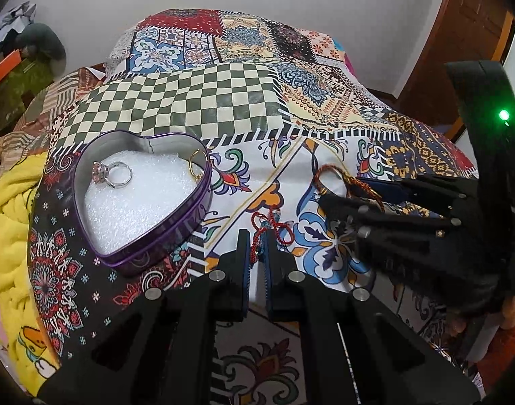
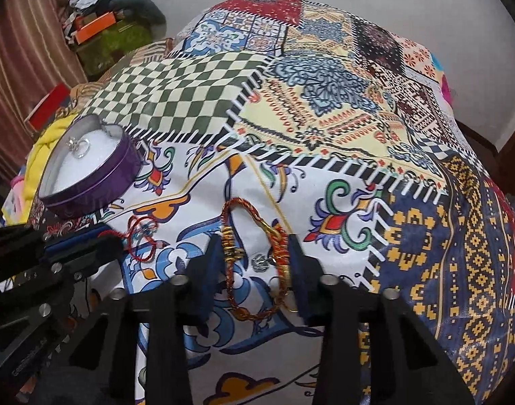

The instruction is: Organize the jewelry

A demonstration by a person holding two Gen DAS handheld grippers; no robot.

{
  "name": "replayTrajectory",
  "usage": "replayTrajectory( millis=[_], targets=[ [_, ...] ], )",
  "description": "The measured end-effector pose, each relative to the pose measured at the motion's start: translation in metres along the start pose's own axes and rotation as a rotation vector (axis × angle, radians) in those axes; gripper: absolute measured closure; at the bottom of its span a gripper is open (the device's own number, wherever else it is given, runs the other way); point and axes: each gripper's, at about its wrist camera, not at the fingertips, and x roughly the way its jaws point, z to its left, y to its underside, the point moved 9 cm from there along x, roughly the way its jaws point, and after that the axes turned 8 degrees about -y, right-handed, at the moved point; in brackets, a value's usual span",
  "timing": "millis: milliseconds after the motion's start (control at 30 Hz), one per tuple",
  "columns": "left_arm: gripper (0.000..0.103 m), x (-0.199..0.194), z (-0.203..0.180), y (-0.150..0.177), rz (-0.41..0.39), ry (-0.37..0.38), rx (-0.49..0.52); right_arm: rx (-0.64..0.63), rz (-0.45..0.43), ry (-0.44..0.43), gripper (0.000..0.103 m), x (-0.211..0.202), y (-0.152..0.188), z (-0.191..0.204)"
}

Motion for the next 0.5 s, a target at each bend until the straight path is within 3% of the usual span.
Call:
replayTrajectory(
  millis=[133,500],
  targets=[
    [0.097,-0.009,0.002,-0.001,-0.010,0.007,-0.009,0.030,-0.007,-0.030,0.092,-0.007,-0.001,-0.002],
    [0.097,-0.051,0.004,-0.017,-0.091,0.002,-0.015,0.033,-0.138,-0.037,0.095,-0.063,-0.019,0.003]
  ],
)
